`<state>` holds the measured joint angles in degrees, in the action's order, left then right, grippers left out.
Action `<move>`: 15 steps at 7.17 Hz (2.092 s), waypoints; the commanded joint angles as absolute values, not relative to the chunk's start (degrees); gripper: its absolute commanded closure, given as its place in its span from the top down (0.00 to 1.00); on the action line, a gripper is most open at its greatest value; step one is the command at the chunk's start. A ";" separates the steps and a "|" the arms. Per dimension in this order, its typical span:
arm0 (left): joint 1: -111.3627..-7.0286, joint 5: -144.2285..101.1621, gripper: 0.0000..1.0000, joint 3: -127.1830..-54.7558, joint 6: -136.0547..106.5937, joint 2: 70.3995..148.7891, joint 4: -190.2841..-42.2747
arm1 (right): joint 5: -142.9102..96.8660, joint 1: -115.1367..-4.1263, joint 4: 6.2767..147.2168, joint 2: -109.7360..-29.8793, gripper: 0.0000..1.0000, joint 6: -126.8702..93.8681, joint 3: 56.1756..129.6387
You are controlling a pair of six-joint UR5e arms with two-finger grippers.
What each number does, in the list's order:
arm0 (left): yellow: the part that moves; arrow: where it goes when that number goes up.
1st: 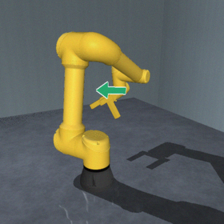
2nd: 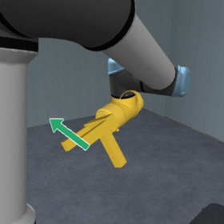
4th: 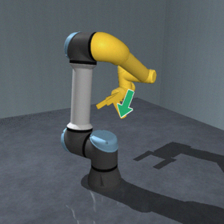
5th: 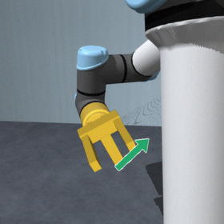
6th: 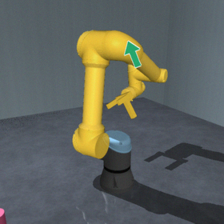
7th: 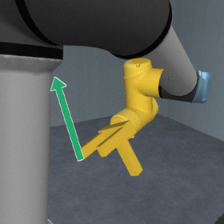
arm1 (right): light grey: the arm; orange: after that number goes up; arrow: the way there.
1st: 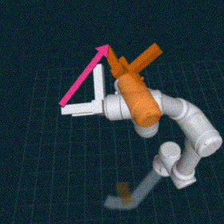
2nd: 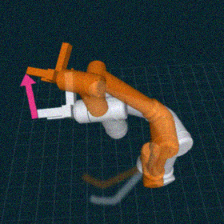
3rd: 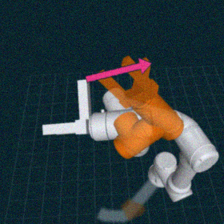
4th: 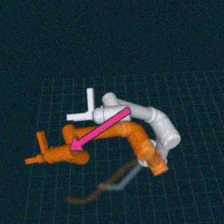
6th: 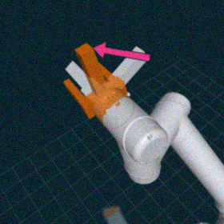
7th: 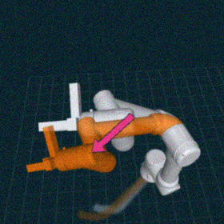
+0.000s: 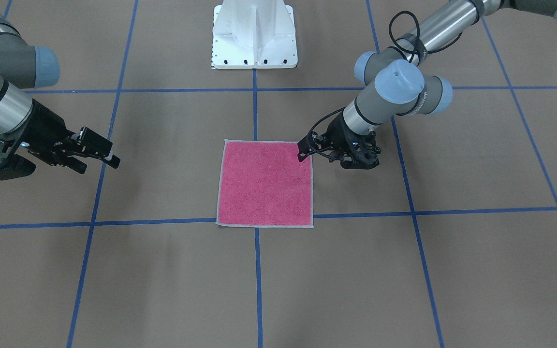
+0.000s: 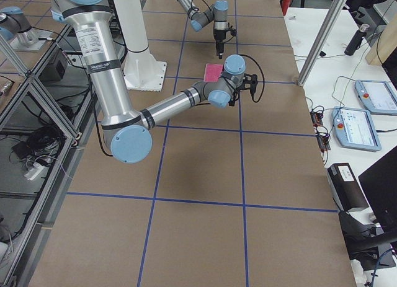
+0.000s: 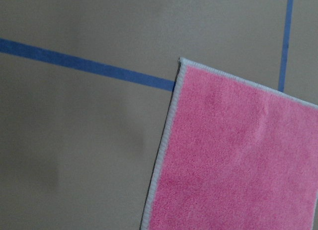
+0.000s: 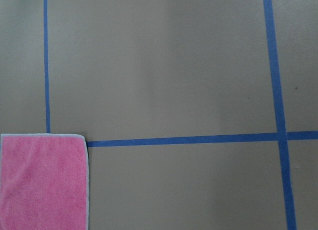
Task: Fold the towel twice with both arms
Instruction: 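Move the left gripper to the pink towel's corner nearest it and grasp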
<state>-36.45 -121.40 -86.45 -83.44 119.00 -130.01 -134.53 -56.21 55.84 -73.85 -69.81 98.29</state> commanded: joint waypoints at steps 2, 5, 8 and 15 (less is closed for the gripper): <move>-33.32 -119.18 0.98 -86.40 -83.50 118.92 -129.99 | -134.65 -56.07 55.81 -73.74 0.99 -70.31 98.35; -31.65 -119.09 0.95 -86.31 -83.50 118.57 -129.99 | -134.74 -56.07 55.90 -73.65 0.99 -70.31 98.17; -31.38 -119.09 0.86 -86.05 -83.50 118.56 -129.90 | -134.74 -55.99 55.81 -73.65 0.99 -70.31 98.26; -31.38 -119.18 0.39 -86.04 -84.02 118.83 -129.99 | -134.91 -56.07 55.81 -73.74 0.99 -70.31 98.35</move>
<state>-31.37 -119.17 -86.01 -83.81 118.82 -129.99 -134.88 -56.07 55.83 -73.67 -70.31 98.34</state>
